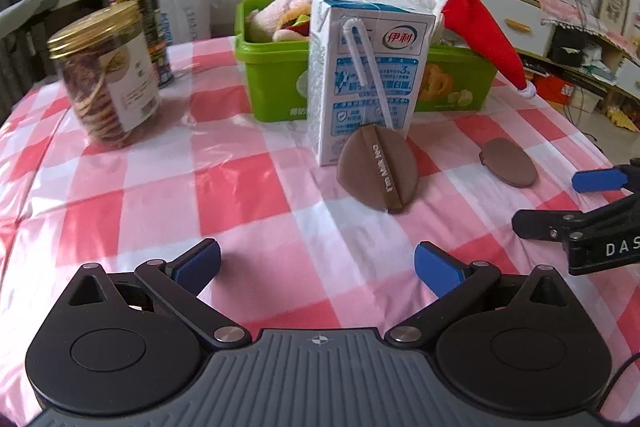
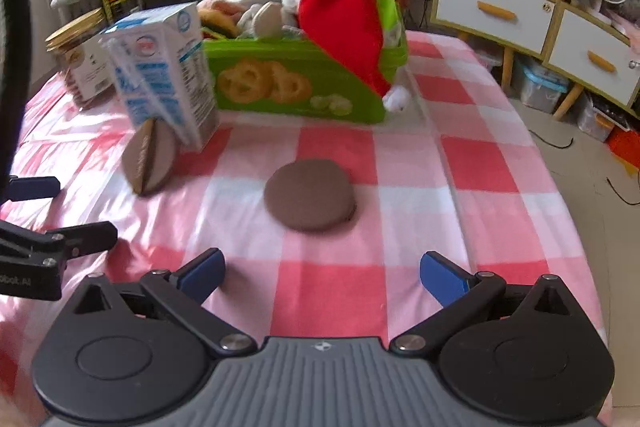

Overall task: Organize soft objects
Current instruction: 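Move the left tool to the 'I'm Milk tea' coaster while the right tool approaches the plain brown coaster, then grasp the 'I'm Milk tea' coaster with the left tool while the right tool grasps the plain coaster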

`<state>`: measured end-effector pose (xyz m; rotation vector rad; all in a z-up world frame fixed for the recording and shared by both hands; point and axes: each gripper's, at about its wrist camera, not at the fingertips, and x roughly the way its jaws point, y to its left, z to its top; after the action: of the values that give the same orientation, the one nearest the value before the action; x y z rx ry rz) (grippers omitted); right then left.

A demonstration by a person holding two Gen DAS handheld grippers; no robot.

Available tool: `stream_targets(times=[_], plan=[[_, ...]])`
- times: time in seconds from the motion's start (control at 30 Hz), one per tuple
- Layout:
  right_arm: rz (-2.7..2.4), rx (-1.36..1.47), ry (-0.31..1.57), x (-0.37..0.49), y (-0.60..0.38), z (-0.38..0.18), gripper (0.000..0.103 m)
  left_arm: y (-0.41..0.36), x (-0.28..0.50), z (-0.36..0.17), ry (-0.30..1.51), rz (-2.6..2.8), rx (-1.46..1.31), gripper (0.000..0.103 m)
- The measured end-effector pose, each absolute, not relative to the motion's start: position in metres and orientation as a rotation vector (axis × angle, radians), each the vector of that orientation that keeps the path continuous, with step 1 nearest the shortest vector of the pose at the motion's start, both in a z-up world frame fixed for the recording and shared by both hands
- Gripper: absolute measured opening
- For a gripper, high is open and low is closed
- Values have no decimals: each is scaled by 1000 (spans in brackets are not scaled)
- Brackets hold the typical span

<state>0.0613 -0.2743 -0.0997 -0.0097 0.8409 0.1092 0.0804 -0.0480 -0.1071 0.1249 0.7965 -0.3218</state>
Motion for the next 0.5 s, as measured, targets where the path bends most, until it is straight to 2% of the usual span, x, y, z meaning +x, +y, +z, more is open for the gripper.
stream_targets(times=[0.5], plan=[[55, 10, 754, 82, -270, -105, 89, -60, 98, -113, 725, -324, 122, 98]])
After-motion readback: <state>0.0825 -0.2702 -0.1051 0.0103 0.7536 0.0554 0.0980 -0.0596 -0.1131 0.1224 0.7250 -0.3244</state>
